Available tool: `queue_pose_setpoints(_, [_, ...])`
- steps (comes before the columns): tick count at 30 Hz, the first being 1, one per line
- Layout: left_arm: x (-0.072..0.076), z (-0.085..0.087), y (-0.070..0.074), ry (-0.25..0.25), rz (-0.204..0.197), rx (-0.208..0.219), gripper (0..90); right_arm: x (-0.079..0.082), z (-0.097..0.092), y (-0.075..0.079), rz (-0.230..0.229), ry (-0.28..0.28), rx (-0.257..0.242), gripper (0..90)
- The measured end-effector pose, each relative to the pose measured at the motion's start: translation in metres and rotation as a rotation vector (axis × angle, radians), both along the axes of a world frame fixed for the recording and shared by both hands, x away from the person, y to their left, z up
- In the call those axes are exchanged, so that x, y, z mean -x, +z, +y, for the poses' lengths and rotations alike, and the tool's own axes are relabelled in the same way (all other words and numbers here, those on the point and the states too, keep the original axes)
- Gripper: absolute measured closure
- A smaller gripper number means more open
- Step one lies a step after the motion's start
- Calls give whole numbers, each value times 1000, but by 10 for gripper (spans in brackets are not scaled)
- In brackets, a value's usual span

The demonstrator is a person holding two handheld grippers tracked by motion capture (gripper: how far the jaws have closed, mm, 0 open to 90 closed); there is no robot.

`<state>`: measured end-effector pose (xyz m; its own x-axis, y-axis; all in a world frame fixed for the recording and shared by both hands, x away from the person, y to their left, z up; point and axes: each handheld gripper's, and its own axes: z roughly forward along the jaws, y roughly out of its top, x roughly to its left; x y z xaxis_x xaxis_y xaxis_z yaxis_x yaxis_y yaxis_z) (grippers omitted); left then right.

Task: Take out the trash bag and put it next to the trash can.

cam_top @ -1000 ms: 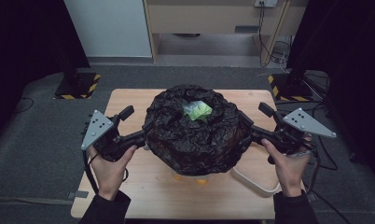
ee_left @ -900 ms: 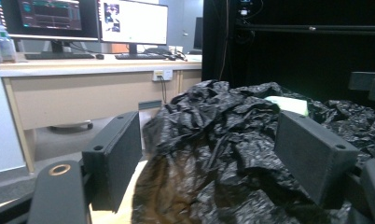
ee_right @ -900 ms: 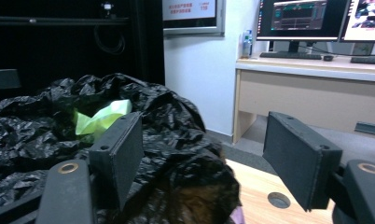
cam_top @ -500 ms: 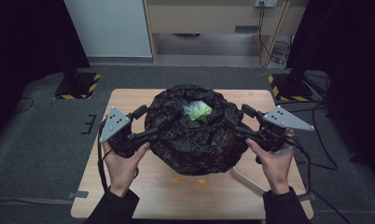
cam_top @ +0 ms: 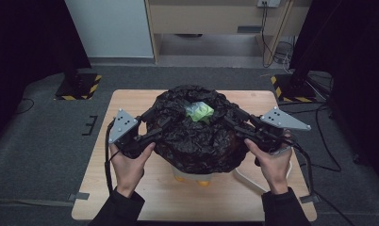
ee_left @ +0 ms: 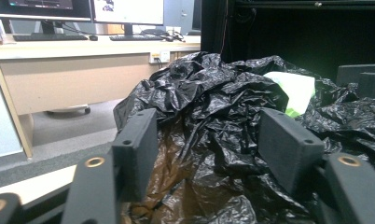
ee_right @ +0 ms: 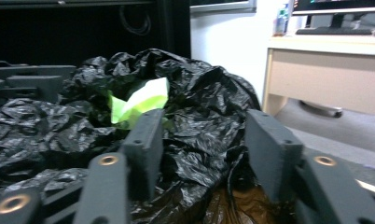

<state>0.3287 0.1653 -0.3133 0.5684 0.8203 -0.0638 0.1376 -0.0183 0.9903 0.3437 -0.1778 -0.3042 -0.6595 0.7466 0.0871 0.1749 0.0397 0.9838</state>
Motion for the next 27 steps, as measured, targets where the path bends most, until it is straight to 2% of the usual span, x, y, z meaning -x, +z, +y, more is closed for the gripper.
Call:
queue_pose_setpoints(6, [0, -3, -1, -6, 12, 15, 471, 1, 1, 0, 8, 28, -8, 616])
queue_pose_setpoints(10, [1, -4, 0, -18, 14, 9, 541, 1, 2, 0, 5, 40, -8, 682])
queue_pose_setpoints(15, [1, -5, 0, -29, 26, 22, 644, 2, 2, 2, -4, 31, 9, 743])
queue_pose_setpoints(25, [7, -1, 7, -18, -1, 65, 767, 4, 2, 3, -22, 7, 5, 850])
queue_pose_setpoints(27, [8, -1, 8, -19, -4, 60, 780, 4, 2, 4, -21, 6, 7, 858])
